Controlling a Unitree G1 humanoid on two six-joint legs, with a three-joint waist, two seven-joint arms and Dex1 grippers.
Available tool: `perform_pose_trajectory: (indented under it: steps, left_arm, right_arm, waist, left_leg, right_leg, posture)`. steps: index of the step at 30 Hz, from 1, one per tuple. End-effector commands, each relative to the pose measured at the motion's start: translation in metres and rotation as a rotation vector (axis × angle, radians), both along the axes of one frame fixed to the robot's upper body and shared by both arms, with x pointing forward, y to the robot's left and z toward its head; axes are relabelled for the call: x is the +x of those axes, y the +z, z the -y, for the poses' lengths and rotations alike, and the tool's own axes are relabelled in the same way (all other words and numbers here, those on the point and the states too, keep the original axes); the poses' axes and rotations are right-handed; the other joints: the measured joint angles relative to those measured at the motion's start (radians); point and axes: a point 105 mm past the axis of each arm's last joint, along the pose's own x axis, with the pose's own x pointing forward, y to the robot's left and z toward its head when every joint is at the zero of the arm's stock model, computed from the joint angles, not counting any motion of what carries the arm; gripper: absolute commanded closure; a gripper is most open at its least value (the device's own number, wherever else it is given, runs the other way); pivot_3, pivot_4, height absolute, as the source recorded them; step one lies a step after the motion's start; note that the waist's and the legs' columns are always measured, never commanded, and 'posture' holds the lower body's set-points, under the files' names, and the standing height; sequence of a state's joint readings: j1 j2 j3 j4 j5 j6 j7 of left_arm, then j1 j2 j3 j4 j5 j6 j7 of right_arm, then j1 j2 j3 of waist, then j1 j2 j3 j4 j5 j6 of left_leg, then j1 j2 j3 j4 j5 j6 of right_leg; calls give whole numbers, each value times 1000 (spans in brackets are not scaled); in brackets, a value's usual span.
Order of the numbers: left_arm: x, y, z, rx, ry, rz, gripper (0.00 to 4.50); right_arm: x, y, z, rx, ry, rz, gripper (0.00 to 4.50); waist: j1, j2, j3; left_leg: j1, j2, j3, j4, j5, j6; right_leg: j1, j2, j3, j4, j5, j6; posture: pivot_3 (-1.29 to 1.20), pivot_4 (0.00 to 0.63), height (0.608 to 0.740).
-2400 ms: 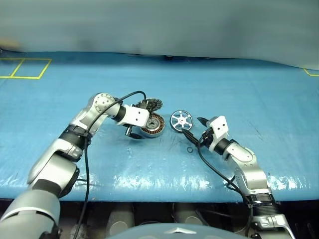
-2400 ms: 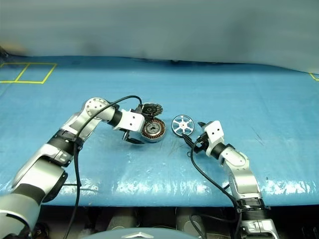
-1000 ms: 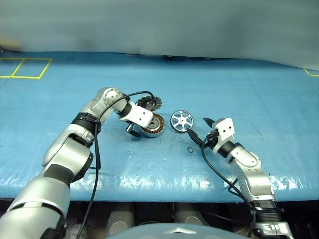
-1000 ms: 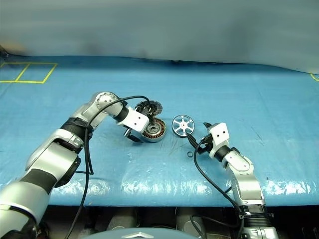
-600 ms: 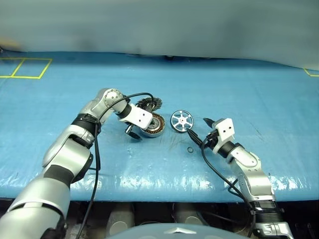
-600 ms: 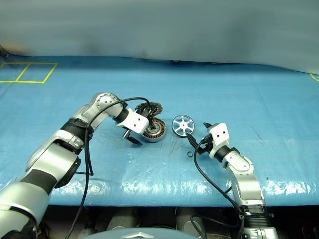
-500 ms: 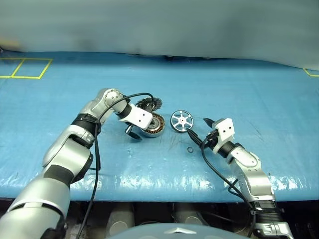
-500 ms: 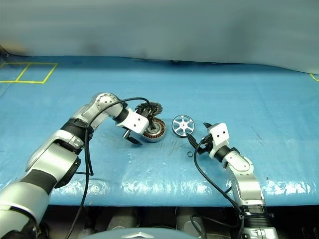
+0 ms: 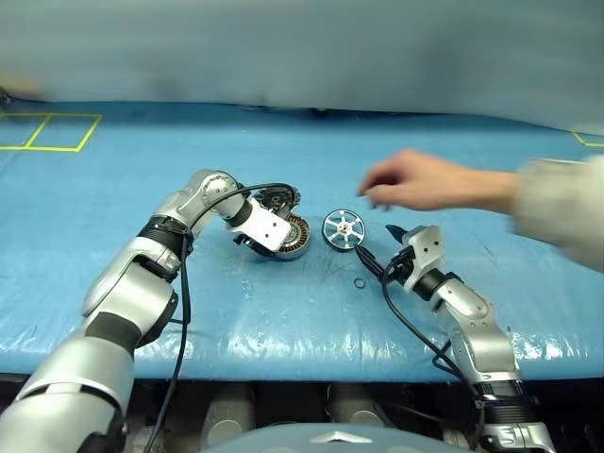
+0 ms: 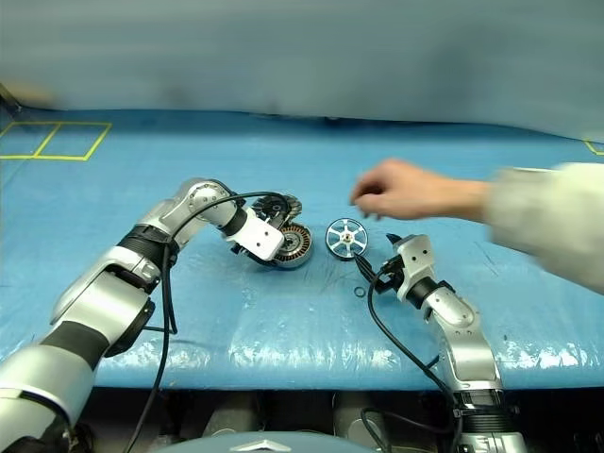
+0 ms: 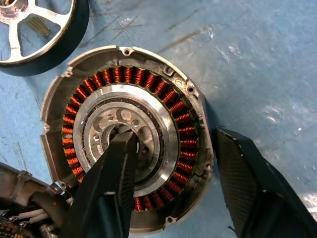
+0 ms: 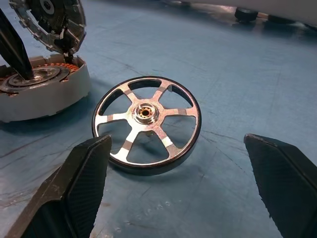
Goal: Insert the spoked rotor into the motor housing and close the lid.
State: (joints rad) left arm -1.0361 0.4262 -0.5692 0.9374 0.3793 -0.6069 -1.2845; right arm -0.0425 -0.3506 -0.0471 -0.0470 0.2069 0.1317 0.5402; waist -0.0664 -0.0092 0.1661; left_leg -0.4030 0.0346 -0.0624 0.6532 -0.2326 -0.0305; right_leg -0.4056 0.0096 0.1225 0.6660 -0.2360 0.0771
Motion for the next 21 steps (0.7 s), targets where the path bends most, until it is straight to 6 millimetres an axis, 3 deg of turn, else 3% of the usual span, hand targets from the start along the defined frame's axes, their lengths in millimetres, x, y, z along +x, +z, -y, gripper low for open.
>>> perform_pose_trajectory:
  steps: [1,21]
  left_arm:
    - [-7,-22,-11,77,9,-50,2486]
    - [-4,-15,-14,72,-12,-5,2486]
  right_arm:
    - [-1,14,3,-6,-4,58,0]
    - [1,13,1,-4,0,54,0]
  waist:
    - [0,0,0]
    - [3,0,0]
  left_leg:
    - [1,0,0,0,0,0]
    - [7,0,0,-2,0,1]
  right_leg:
    - [1,0,0,0,0,0]
    - [6,0,0,-1,-1,-1]
  posture:
    - [0,150,740]
    - [0,150,740]
